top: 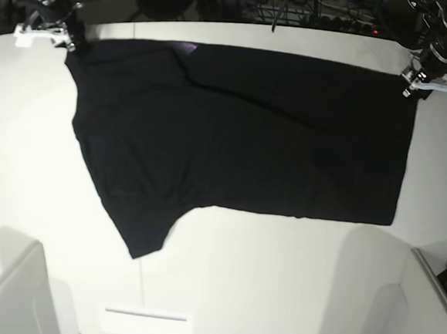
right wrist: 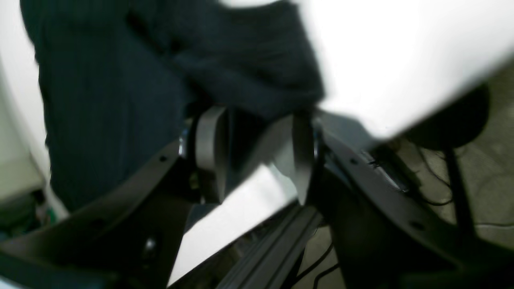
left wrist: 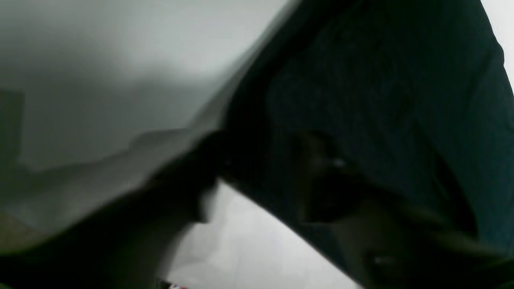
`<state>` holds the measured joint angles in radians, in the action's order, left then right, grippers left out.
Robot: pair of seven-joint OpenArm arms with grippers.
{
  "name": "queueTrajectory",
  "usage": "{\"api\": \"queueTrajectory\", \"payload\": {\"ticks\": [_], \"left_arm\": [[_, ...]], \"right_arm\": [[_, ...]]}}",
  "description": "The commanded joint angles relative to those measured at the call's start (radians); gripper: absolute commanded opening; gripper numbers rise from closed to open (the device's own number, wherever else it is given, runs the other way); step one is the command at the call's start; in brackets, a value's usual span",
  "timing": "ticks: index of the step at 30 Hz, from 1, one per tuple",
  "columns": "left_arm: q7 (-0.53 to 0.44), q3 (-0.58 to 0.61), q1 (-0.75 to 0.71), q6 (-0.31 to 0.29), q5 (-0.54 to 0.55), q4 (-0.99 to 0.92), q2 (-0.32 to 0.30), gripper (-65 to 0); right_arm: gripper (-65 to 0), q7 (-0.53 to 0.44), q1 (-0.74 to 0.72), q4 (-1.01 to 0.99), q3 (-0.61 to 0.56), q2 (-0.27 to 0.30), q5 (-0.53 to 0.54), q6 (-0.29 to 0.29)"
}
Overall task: Fold the T-shirt properly
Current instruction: 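Lay the collar edge down and open both grippers, lifting away, then reach the right gripper to the shirt's hem corner and grasp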
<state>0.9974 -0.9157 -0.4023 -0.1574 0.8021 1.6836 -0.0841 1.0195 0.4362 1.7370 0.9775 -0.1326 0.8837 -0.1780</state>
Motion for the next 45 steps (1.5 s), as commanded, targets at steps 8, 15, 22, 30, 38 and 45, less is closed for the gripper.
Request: {"api": "queueTrajectory", "payload": {"ticks": [8,15,22,30,38,45], "left_arm": [[-0.015,-0.081,-0.034,-0.001,0.013,0.112,-0.029,-8.6],[-0.013,-0.130,-0.033,-0.001,0.021,0.155,-0.073,-8.9],[-0.013,-0.128,-0.030,-0.001,0.021,0.223,-0.110,-16.1],[-0.012,-0.049,0.070,-0.001,0.013,0.215,-0.201,-63.4],[-0.013,0.145,0.204,-0.001,-0.079,0.149,-0.265,-65.0],[-0.012,0.178,0.265,-0.003,-0.249,0.063,-0.260,-56.3]], "right_arm": [[-39.9,-0.009,0.006,0.117,0.094,0.012,0.018,-0.005],[-39.9,-0.001,-0.106,0.133,0.010,0.075,0.012,-0.004],[-39.9,-0.003,-0.277,0.076,-0.174,0.185,0.009,0.002],[-40.7,-0.018,-0.587,-0.309,-0.432,0.345,0.009,-0.005],[-33.9,-0.342,-0.808,-0.648,-0.813,0.486,0.007,-0.004],[-28.5,-0.525,-1.014,-1.038,-1.093,0.520,0.007,-0.005]]}}
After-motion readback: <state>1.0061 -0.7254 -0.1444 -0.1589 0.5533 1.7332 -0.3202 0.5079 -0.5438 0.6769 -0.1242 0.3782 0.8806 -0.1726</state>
